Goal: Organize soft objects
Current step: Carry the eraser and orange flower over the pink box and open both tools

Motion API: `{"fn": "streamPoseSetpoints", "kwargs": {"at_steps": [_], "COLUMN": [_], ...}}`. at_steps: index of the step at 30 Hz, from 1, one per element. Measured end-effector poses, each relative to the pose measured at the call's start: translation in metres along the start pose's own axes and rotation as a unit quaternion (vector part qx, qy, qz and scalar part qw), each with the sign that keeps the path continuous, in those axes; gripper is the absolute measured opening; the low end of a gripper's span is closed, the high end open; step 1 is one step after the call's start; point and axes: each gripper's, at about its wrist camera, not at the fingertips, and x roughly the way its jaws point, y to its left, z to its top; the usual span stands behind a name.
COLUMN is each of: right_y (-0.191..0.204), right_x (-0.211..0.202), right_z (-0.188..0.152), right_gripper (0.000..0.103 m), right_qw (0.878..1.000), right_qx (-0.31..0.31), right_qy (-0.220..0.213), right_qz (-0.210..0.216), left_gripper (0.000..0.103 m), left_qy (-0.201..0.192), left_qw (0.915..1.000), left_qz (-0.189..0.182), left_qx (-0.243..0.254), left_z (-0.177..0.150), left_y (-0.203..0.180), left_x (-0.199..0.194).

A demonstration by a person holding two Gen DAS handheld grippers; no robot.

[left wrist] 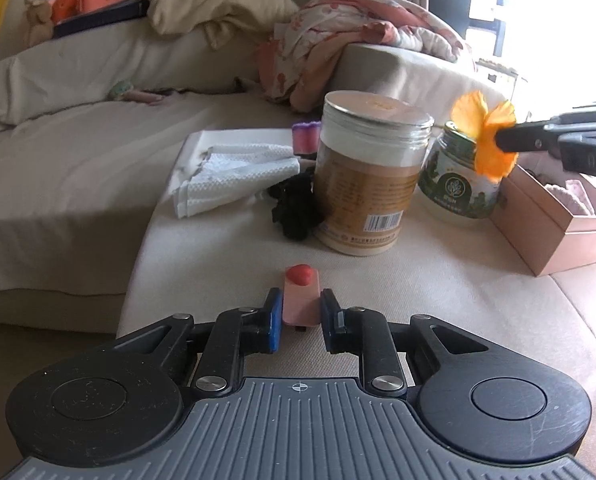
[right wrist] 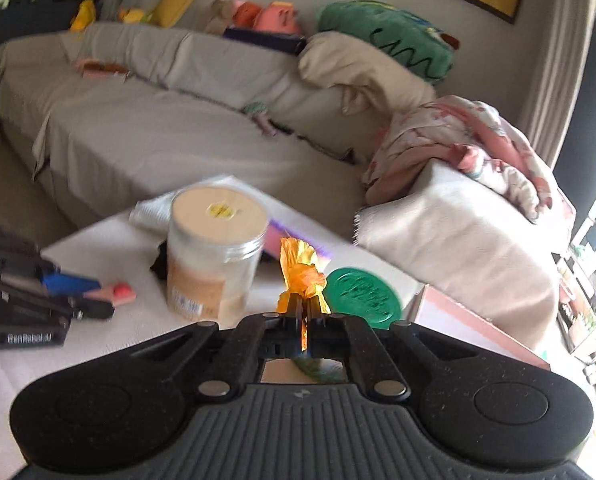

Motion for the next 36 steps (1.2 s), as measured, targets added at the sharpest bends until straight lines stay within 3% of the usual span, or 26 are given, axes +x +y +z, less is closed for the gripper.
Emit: {"fn": "streamPoseSetpoints", "kwargs": {"at_steps": [6,9,12,14,16,20,24,27,29,31,33,36], "right_y": [-0.016,-0.027,-0.05,-0.07,-0.092,-0.136,-0.168,-0.181,-0.181,-0.177,-0.171,-0.162], "right_x": [-0.008,-0.016,-0.035,-0.051,-0.068,-0.094,-0.102,-0.1,-0.091,-0.077,-0.062,-0.047], "right_z": [0.009,0.021,0.036,0.042,0.041,0.018,-0.016,-0.041,-0.055,-0.069,-0.081,-0.087], "right_gripper": [0.002,0.002,0.002,0.002,0.002,0.002,0.002,0.002,0.002,0.003,0.013,0.029], "right_qw": [0.999,0.998,0.994,0.99,0.986,0.979,0.977,0.979,0.982,0.985,0.985,0.984], "right_qx": [0.033,0.039,0.051,0.06,0.071,0.093,0.117,0.138,0.147,0.153,0.162,0.167], "right_qy": [-0.016,-0.045,-0.087,-0.112,-0.127,-0.127,-0.092,-0.066,-0.045,-0.012,0.011,0.025], "right_qz": [0.004,-0.009,-0.031,-0.054,-0.078,-0.128,-0.151,-0.135,-0.111,-0.077,-0.051,-0.048], "left_gripper": [0.023,0.023,0.023,0.023,0.023,0.023,0.023,0.024,0.024,0.024,0.023,0.023], "left_qy": [-0.036,-0.081,-0.145,-0.185,-0.209,-0.217,-0.178,-0.109,-0.032,0.014,0.051,0.096], "left_qw": [0.9991,0.996,0.9876,0.9809,0.9762,0.9677,0.9586,0.9567,0.9642,0.9723,0.9705,0.9615], "left_qz": [0.015,0.034,0.046,0.03,-0.013,-0.114,-0.207,-0.26,-0.256,-0.228,-0.23,-0.257], "left_qx": [0.013,0.02,0.036,0.051,0.055,0.059,0.08,0.073,0.061,0.049,0.05,0.011], "left_z": [0.024,0.061,0.117,0.154,0.183,0.219,0.219,0.206,0.193,0.177,0.164,0.157], "left_y": [0.004,0.017,0.019,0.006,-0.012,-0.072,-0.138,-0.178,-0.199,-0.211,-0.211,-0.187], "left_x": [-0.016,-0.03,-0.049,-0.059,-0.062,-0.048,-0.017,0.019,0.048,0.071,0.086,0.094]}}
